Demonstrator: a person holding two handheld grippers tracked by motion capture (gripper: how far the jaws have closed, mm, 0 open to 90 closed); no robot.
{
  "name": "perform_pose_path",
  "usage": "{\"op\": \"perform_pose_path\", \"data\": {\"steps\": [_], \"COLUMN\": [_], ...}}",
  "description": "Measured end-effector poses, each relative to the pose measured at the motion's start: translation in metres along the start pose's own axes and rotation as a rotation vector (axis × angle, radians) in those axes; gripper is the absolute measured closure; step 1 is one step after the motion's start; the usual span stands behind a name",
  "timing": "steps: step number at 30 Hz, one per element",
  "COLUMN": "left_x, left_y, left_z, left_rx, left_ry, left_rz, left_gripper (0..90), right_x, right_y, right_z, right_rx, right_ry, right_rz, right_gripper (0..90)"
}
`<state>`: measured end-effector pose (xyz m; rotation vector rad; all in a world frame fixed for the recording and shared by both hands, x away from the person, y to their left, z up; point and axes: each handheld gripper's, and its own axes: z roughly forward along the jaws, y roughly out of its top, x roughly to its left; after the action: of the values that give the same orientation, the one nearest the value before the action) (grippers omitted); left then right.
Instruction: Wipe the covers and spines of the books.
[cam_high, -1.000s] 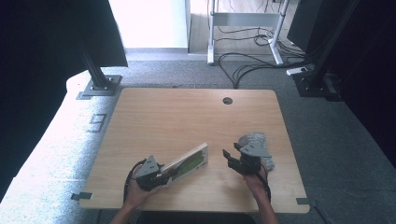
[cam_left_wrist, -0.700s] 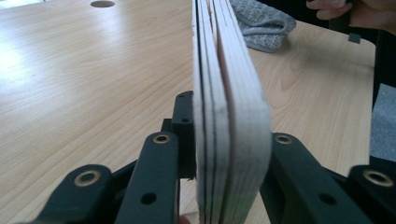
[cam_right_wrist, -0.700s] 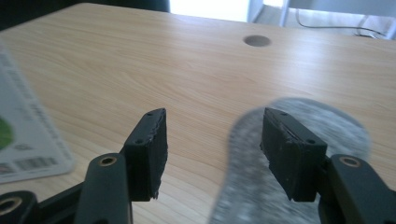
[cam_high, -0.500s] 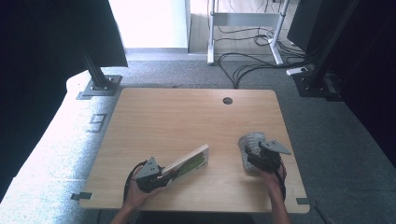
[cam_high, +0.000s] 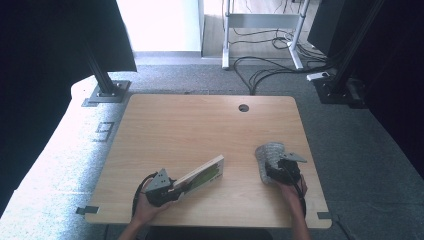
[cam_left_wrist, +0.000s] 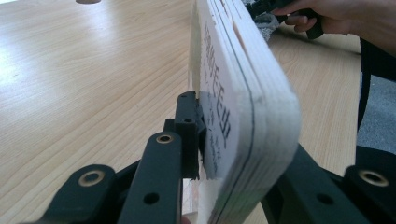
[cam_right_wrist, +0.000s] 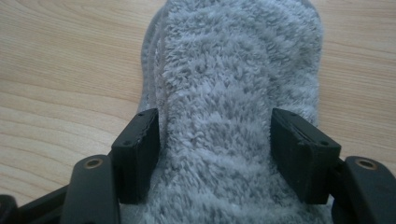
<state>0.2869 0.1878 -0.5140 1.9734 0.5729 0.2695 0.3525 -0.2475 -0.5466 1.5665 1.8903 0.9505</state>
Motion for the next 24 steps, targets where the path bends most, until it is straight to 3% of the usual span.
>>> {"op": "perform_pose_path", "data": {"steps": [4,9,16,24], "left_x": [-0.0002,-0.0004,0.0001,0.0012], "left_y": [-0.0007,-0.0008,-0.0012,-0.0013], "left_z": [0.0002,0.0001,-0.0002,-0.0006], "left_rx": [-0.003,-0.004,-0.009,-0.009], "left_ry": [-0.001,0.003,0.01,0.012], "left_rz": [-0.001,0.003,0.003,0.001], "left_gripper": [75.4,75.4,76.1,77.0], "right_x": [0.003,0.0036,0.0002,-0.0016], "right_y": [-0.0017,-0.0022,-0.0018,-0.0005], "right_z": [0.002,0.0019,-0.0001,-0.0028], "right_rx": [0.003,0.001,-0.006,-0.012], "right_ry": [-0.024,-0.026,-0.028,-0.022], "right_rz": [-0.028,-0.022,-0.021,-0.008], "right_gripper": [39.9,43.0,60.3,65.8]}}
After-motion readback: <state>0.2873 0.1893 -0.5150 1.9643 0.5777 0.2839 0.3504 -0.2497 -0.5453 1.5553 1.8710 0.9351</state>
